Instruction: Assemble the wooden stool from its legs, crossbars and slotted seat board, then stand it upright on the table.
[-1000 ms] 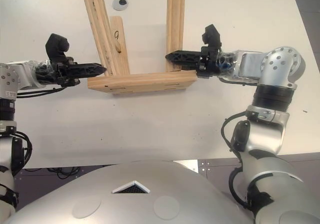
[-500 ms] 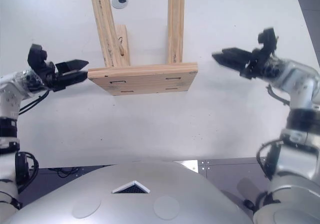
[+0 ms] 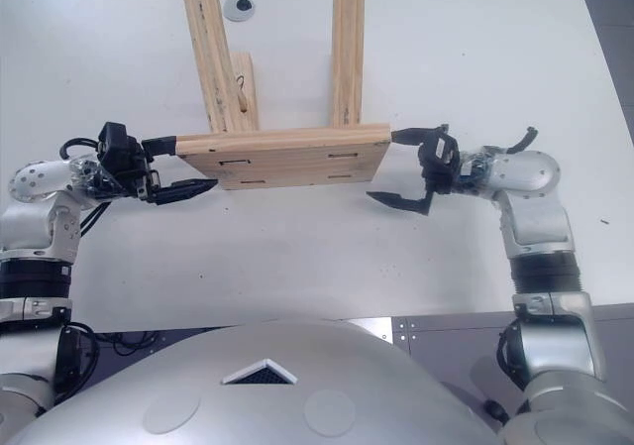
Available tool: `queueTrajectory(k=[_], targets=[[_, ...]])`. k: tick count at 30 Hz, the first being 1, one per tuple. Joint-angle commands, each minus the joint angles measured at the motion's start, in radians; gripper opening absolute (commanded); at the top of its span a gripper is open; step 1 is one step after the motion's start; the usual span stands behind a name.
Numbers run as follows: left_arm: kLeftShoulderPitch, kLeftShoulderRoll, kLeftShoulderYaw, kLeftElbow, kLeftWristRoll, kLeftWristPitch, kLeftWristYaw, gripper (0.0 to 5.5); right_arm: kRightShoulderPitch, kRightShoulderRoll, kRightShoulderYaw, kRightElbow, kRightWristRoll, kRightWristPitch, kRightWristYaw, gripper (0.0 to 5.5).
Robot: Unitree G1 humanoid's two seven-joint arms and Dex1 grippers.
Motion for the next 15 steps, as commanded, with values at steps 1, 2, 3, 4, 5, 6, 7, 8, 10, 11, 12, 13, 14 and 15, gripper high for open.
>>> queueTrajectory(k=[1,2,3,4,5,6,7,8,10,11,12,13,14,15], targets=[[-0.037,0.011,-0.011,0.010,-0.007,0.013,-0.042,2.81,-0.046,0.032,0.006,0.013,0.034,0.047,-0.001,4.23],[-0.047,0.012,-0.010,0.018,-0.006,0.016,-0.047,2.65,-0.050,0.034,0.006,0.013,0.043,0.062,0.001,4.06],[-0.053,0.014,-0.010,0.022,-0.005,0.019,-0.052,2.46,-0.053,0.034,0.005,0.009,0.052,0.079,0.002,3.83],[-0.059,0.016,-0.012,0.027,0.000,0.019,-0.059,2.28,-0.056,0.032,0.007,0.008,0.060,0.094,0.005,3.63],[-0.063,0.017,-0.013,0.030,0.003,0.019,-0.064,2.15,-0.058,0.030,0.010,0.006,0.064,0.106,0.008,3.47],[-0.066,0.018,-0.014,0.031,0.004,0.023,-0.067,2.03,-0.060,0.028,0.012,0.003,0.070,0.121,0.012,3.33],[-0.069,0.018,-0.014,0.028,0.003,0.030,-0.068,1.80,-0.062,0.027,0.014,-0.002,0.077,0.140,0.015,3.09],[-0.072,0.017,-0.013,0.025,0.002,0.035,-0.069,1.73,-0.065,0.026,0.016,-0.007,0.082,0.156,0.018,2.99],[-0.075,0.017,-0.020,0.021,0.002,0.042,-0.081,1.59,-0.067,0.023,0.018,-0.022,0.103,0.194,0.028,2.67],[-0.072,0.023,-0.027,0.011,-0.004,0.064,-0.092,1.53,-0.068,0.024,0.011,-0.033,0.124,0.228,0.028,2.41],[-0.067,0.032,-0.031,-0.013,-0.027,0.115,-0.104,1.53,-0.069,0.024,0.000,-0.051,0.153,0.279,0.027,2.24],[-0.069,0.050,-0.025,-0.065,-0.092,0.245,-0.100,1.53,-0.083,0.027,-0.033,-0.085,0.231,0.407,0.006,2.04],[-0.093,0.091,-0.003,-0.136,-0.231,0.473,-0.092,1.53,-0.154,0.032,-0.113,-0.102,0.387,0.679,-0.079,1.93],[-0.131,0.126,0.029,-0.186,-0.376,0.691,-0.071,1.53,-0.247,0.043,-0.207,-0.088,0.536,0.929,-0.170,1.91]])
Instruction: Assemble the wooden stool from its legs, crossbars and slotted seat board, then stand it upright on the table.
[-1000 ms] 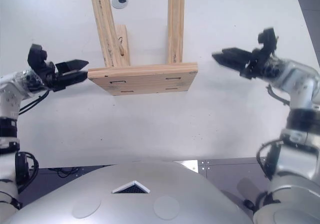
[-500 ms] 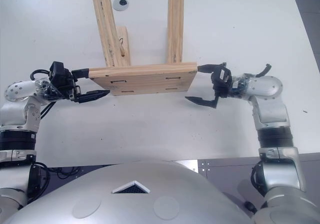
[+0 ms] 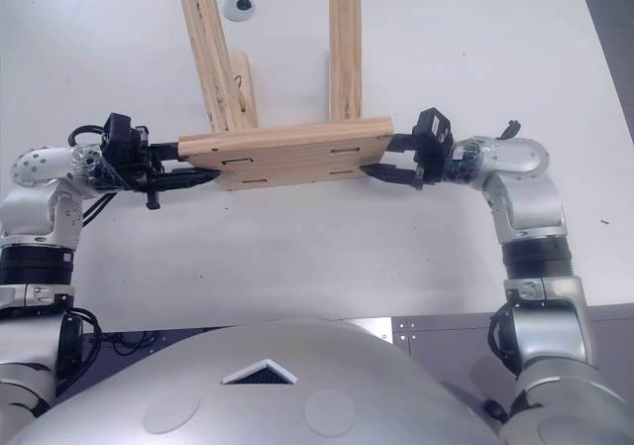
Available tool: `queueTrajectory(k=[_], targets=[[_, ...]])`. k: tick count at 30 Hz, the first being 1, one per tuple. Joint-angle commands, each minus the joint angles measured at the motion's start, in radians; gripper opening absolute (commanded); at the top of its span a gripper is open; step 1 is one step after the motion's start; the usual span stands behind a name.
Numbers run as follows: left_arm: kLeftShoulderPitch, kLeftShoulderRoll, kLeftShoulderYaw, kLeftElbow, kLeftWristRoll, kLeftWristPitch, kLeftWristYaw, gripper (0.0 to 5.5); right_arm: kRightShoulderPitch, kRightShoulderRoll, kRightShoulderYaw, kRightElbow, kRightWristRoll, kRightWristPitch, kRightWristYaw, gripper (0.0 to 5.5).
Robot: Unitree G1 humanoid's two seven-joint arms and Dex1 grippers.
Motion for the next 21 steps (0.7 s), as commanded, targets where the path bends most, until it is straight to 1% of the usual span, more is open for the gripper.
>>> queueTrajectory(k=[1,2,3,4,5,6,7,9,11,13,17,20,21], targets=[[-0.144,0.110,0.099,-0.173,-0.506,0.750,0.071,1.52,-0.313,0.043,-0.299,-0.004,0.520,0.811,-0.282,1.91],[-0.255,0.100,0.165,-0.121,-0.654,0.888,0.168,1.52,-0.458,0.056,-0.399,0.084,0.577,0.967,-0.362,1.91],[-0.403,0.054,0.245,0.003,-0.747,0.973,0.324,1.51,-0.587,0.062,-0.477,0.187,0.587,1.046,-0.424,1.91],[-0.554,-0.009,0.299,0.103,-0.711,0.983,0.498,1.47,-0.704,0.064,-0.549,0.289,0.614,1.038,-0.552,1.91],[-0.677,-0.058,0.330,0.197,-0.666,0.978,0.628,1.42,-0.782,0.065,-0.606,0.365,0.680,0.999,-0.683,1.90],[-0.799,-0.090,0.362,0.313,-0.645,0.973,0.759,1.38,-0.826,0.076,-0.650,0.389,0.747,0.932,-0.818,1.90],[-0.879,-0.109,0.383,0.388,-0.644,0.951,0.847,1.30,-0.851,0.095,-0.694,0.414,0.813,0.855,-0.944,1.88],[-0.964,-0.144,0.431,0.520,-0.664,0.875,0.987,1.29,-0.866,0.162,-0.767,0.454,0.876,0.708,-1.159,1.85],[-0.967,-0.184,0.443,0.651,-0.627,0.798,1.083,1.29,-0.878,0.224,-0.803,0.499,0.898,0.616,-1.295,1.77],[-0.943,-0.197,0.451,0.751,-0.604,0.740,1.142,1.29,-0.899,0.249,-0.817,0.532,0.911,0.577,-1.327,1.58],[-0.980,-0.220,0.505,0.859,-0.619,0.704,1.171,1.29,-0.930,0.309,-0.863,0.486,0.977,0.536,-1.456,0.87],[-1.018,-0.251,0.548,0.949,-0.581,0.616,1.215,1.29,-0.937,0.337,-0.866,0.489,0.946,0.459,-1.509,0.30],[-1.013,-0.264,0.548,0.964,-0.556,0.583,1.215,1.29,-0.927,0.338,-0.872,0.505,0.934,0.429,-1.505,0.25]])
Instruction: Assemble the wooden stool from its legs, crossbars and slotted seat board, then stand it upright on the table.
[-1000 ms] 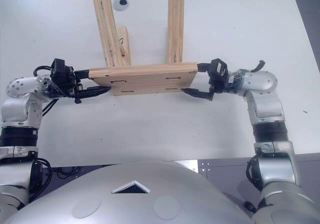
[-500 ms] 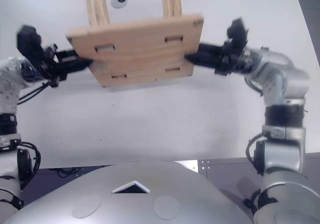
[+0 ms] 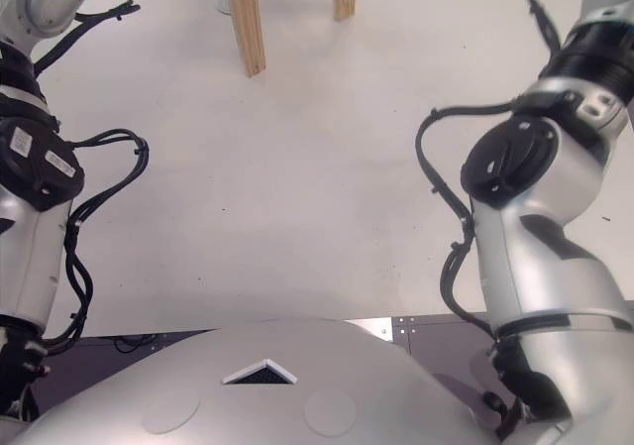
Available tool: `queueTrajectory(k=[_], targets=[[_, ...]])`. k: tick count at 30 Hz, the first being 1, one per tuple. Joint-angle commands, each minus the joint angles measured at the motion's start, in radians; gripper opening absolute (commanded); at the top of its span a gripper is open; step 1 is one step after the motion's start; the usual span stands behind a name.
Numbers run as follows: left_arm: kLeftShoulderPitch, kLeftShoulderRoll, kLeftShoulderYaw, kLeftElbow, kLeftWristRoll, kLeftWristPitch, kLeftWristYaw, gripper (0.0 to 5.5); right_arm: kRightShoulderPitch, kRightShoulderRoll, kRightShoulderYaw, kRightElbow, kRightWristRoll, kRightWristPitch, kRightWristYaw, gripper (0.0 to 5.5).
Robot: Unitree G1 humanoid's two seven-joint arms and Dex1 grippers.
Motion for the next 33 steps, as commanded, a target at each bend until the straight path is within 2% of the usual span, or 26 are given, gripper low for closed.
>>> queueTrajectory(k=[1,4,7,10,11,14,16,19,21,24,27,30,33], targets=[[-0.030,-0.044,0.014,0.064,0.084,-0.093,0.003,1.58,0.024,0.028,-0.018,0.040,-0.043,-0.097,-0.028,0.25],[0.017,-0.045,0.059,0.051,0.088,-0.106,-0.069,2.02,0.106,0.041,-0.025,0.019,-0.058,-0.123,0.005,0.25],[0.096,-0.031,0.186,0.044,0.041,-0.204,-0.039,2.47,0.210,0.090,-0.027,-0.081,-0.038,-0.117,0.008,0.25],[0.212,-0.061,0.256,-0.108,-0.006,-0.195,-0.081,2.90,0.319,0.126,0.004,-0.164,-0.054,-0.104,0.027,0.25],[0.264,-0.080,0.245,-0.181,0.010,-0.210,-0.094,3.14,0.362,0.131,0.036,-0.193,-0.091,-0.109,0.055,0.25],[0.431,-0.150,0.051,-0.336,0.300,-0.493,-0.063,3.68,0.531,0.113,0.248,-0.277,-0.363,-0.219,0.220,0.25],[0.510,-0.193,-0.100,-0.381,0.536,-0.721,0.005,3.68,0.605,0.122,0.362,-0.285,-0.520,-0.315,0.301,0.25],[0.491,-0.247,-0.173,-0.419,0.696,-0.970,0.078,3.68,0.621,0.136,0.462,-0.246,-0.671,-0.417,0.368,0.25],[0.412,-0.247,-0.208,-0.356,0.820,-1.041,0.256,3.68,0.585,0.136,0.460,-0.196,-0.704,-0.456,0.394,0.25],[0.363,-0.263,-0.216,-0.317,0.937,-1.035,0.538,3.68,0.529,0.141,0.430,-0.103,-0.722,-0.493,0.383,0.25],[0.342,-0.286,-0.238,-0.332,0.998,-0.984,0.676,3.68,0.529,0.153,0.421,-0.067,-0.732,-0.509,0.382,0.25],[0.358,-0.296,-0.263,-0.406,0.991,-0.956,0.623,3.68,0.514,0.152,0.413,-0.063,-0.734,-0.510,0.404,0.25],[0.433,-0.290,-0.316,-0.548,0.914,-0.843,0.392,3.68,0.494,0.140,0.397,-0.061,-0.742,-0.511,0.412,0.25]])
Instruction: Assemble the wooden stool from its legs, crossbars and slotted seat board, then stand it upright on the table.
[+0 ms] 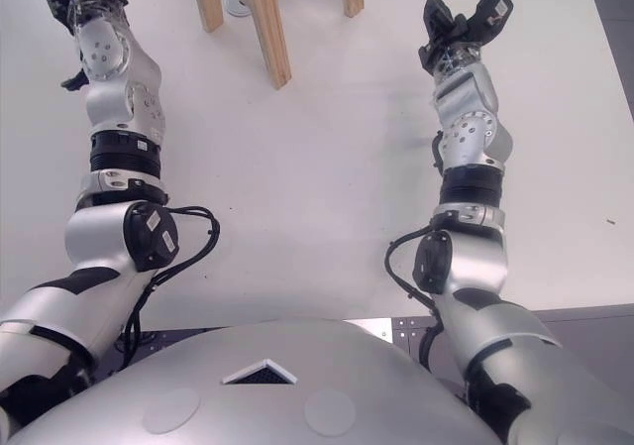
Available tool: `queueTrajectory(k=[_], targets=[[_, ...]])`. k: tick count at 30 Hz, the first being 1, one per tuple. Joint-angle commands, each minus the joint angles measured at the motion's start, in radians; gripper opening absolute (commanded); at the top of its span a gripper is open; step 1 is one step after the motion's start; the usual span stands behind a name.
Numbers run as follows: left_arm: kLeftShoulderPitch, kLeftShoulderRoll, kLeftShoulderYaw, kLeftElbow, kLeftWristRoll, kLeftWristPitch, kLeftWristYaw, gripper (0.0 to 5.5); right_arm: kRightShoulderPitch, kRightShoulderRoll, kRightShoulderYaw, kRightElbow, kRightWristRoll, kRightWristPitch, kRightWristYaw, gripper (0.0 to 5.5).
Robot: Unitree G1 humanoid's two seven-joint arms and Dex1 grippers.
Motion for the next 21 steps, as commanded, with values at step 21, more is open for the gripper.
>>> queueTrajectory(k=[21], targets=[[0.203,-0.023,-0.093,-0.347,-0.032,0.272,-0.251,3.68,0.019,-0.008,0.200,-0.113,-0.440,0.099,-0.308,0.25]])
